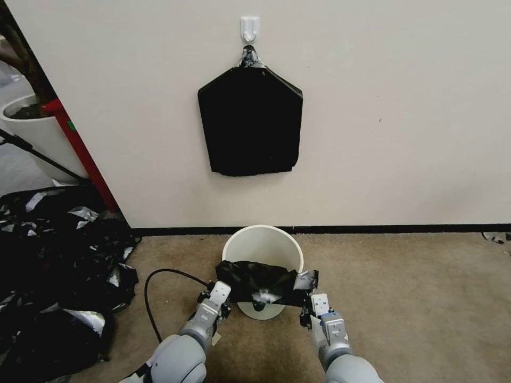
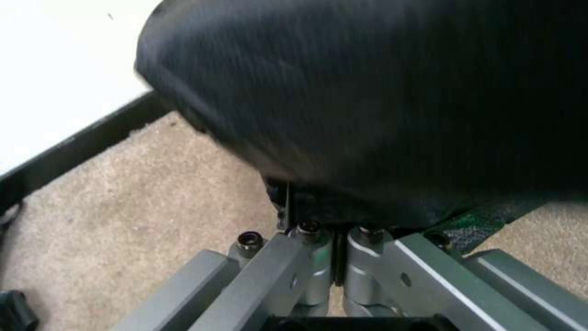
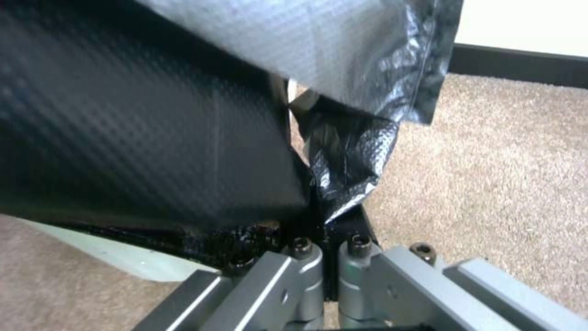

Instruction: Place a trash bag onto the trash bin.

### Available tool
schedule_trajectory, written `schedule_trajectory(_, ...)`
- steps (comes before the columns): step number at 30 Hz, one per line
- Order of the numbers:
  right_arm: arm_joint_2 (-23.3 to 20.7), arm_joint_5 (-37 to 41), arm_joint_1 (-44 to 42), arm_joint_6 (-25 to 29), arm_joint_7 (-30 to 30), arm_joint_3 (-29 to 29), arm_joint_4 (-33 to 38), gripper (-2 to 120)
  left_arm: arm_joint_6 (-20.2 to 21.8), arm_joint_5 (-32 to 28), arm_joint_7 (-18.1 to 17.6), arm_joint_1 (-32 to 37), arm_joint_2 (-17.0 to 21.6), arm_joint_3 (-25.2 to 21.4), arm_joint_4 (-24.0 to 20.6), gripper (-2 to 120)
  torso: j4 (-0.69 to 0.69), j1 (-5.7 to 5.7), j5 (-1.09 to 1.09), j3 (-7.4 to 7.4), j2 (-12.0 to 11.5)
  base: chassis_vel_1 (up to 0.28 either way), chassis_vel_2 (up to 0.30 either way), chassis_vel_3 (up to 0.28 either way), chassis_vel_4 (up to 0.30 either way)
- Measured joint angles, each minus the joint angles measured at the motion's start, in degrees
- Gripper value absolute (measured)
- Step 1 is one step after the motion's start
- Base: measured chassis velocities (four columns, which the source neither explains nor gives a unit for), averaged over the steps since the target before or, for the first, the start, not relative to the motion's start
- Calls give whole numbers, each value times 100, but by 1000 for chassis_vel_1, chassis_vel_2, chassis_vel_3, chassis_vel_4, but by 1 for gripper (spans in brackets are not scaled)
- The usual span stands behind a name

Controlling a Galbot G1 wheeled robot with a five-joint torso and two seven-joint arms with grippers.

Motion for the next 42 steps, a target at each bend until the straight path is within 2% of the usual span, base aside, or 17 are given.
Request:
schedule_trajectory(6, 20, -160, -57, 120, -33, 106, 14, 0, -23, -18, 61, 11, -67, -14, 46, 0, 0, 0, 0, 0, 0, 0, 0, 0, 0)
schedule_trajectory(9, -24, -160, -173, 129, -29, 200, 239, 5, -22, -42, 76, 93, -38, -91, -42, 7, 0, 0, 0, 0, 0, 0, 0, 0, 0)
schedule_trajectory(16, -330, -123, -763, 235, 70, 291, 1007, 34, 220, -42, 209, 409, 277, -479, -449, 35, 0, 0, 0, 0, 0, 0, 0, 0, 0)
schedule_trajectory(17, -330, -123, -763, 235, 70, 291, 1007, 34, 220, -42, 209, 409, 277, -479, -449, 35, 0, 0, 0, 0, 0, 0, 0, 0, 0)
schedule_trajectory(18, -384, -124, -861, 255, 83, 299, 1101, 39, 257, -38, 244, 455, 336, -542, -515, 38, 0, 0, 0, 0, 0, 0, 0, 0, 0)
schedule_trajectory(19, -480, -133, -1046, 297, 99, 335, 1280, 46, 305, -34, 285, 531, 441, -636, -616, 47, 0, 0, 0, 0, 0, 0, 0, 0, 0)
schedule_trajectory(21, -540, -140, -1172, 329, 105, 361, 1402, 48, 318, -28, 307, 580, 506, -687, -672, 52, 0, 0, 0, 0, 0, 0, 0, 0, 0)
schedule_trajectory(23, -628, -160, -1352, 374, 121, 410, 1592, 61, 325, -7, 366, 667, 627, -781, -764, 60, 0, 0, 0, 0, 0, 0, 0, 0, 0)
schedule_trajectory(24, -628, -160, -1352, 374, 121, 410, 1592, 61, 325, -7, 366, 667, 627, -781, -764, 60, 0, 0, 0, 0, 0, 0, 0, 0, 0)
schedule_trajectory(26, -701, -240, -1493, 483, 122, 480, 1772, 69, 316, 42, 481, 762, 734, -895, -885, 72, 0, 0, -1, 0, 0, 0, 0, 0, 0)
schedule_trajectory(27, -701, -240, -1493, 483, 122, 480, 1772, 69, 316, 42, 481, 762, 734, -895, -885, 72, 0, 0, -1, 0, 0, 0, 0, 0, 0)
schedule_trajectory(29, -733, -326, -1517, 770, -70, 600, 1946, 81, 133, 56, 595, 800, 786, -1088, -1034, 82, 0, 0, 0, 0, 0, 0, 0, 0, 0)
schedule_trajectory(30, -733, -326, -1517, 770, -70, 600, 1946, 81, 133, 56, 595, 800, 786, -1088, -1034, 82, 0, 0, 0, 0, 0, 0, 0, 0, 0)
schedule_trajectory(33, -676, -243, -1205, 1084, -638, 896, 2074, 94, -501, 56, 768, 724, 719, -1497, -1147, 96, 0, 0, -1, 0, 0, 0, 0, 0, 0)
schedule_trajectory(37, -573, 166, -576, 1029, -1114, 1081, 1971, 100, -837, 19, 1035, 582, 598, -1843, -1187, 99, -1, 0, -1, 0, 0, 0, 0, 0, 0)
schedule_trajectory(40, -465, 747, 532, 251, -1542, 1039, 1458, 100, -955, -28, 1311, 421, 477, -2067, -1153, 100, 0, 0, 0, 0, 0, 0, 0, 0, 0)
schedule_trajectory(42, -458, 774, 600, 205, -1564, 1027, 1406, 100, -955, -31, 1333, 417, 469, -2075, -1150, 100, 0, 0, 0, 0, 0, 0, 0, 0, 0)
